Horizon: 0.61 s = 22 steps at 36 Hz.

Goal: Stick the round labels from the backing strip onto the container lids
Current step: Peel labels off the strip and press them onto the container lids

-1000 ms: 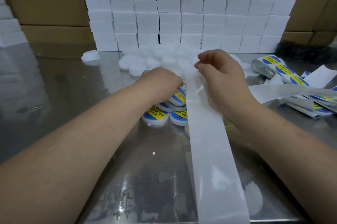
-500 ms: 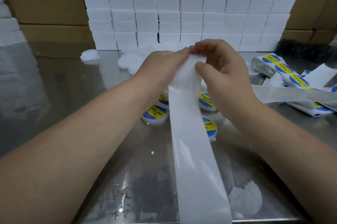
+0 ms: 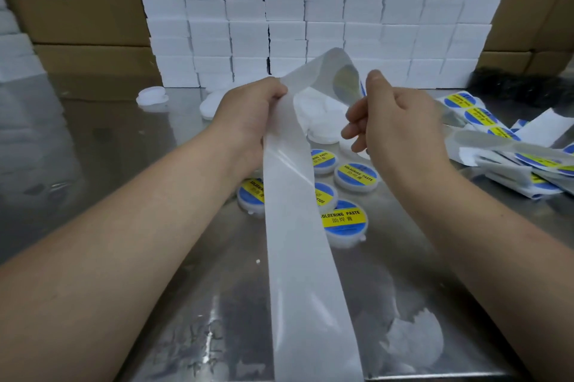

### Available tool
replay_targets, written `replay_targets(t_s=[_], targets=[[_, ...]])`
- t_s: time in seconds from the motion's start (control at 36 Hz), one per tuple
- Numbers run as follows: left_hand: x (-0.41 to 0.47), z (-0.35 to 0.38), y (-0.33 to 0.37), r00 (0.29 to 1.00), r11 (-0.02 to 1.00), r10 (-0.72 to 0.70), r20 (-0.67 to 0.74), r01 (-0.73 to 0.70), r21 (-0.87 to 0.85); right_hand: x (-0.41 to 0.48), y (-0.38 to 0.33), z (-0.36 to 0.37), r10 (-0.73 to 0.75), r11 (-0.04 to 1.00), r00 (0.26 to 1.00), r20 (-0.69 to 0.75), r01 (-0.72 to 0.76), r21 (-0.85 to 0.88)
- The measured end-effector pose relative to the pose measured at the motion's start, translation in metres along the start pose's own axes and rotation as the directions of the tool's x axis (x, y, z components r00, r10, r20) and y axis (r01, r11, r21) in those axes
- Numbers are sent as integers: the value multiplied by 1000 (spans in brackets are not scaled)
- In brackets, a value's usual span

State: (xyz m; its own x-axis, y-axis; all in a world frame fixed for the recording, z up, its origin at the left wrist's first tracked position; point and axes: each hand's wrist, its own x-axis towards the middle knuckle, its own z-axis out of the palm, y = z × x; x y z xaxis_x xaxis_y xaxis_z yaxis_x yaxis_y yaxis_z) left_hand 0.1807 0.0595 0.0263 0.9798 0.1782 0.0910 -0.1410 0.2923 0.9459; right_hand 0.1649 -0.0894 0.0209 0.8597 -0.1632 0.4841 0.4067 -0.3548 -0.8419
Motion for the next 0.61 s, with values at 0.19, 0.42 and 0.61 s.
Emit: replay_targets(t_s=[0.19, 0.42, 0.61], targets=[[-2, 1, 5, 1000, 998, 12, 11, -11, -60, 5, -2, -1, 149, 987, 989, 12, -149, 60], [-6, 0, 7, 995, 996, 66, 71, -70, 57, 16, -2, -7, 401, 862, 902, 156, -430, 268], [-8, 1, 9, 989, 936, 107, 97, -134, 325, 20, 3, -5, 466, 782, 871, 155, -487, 388]])
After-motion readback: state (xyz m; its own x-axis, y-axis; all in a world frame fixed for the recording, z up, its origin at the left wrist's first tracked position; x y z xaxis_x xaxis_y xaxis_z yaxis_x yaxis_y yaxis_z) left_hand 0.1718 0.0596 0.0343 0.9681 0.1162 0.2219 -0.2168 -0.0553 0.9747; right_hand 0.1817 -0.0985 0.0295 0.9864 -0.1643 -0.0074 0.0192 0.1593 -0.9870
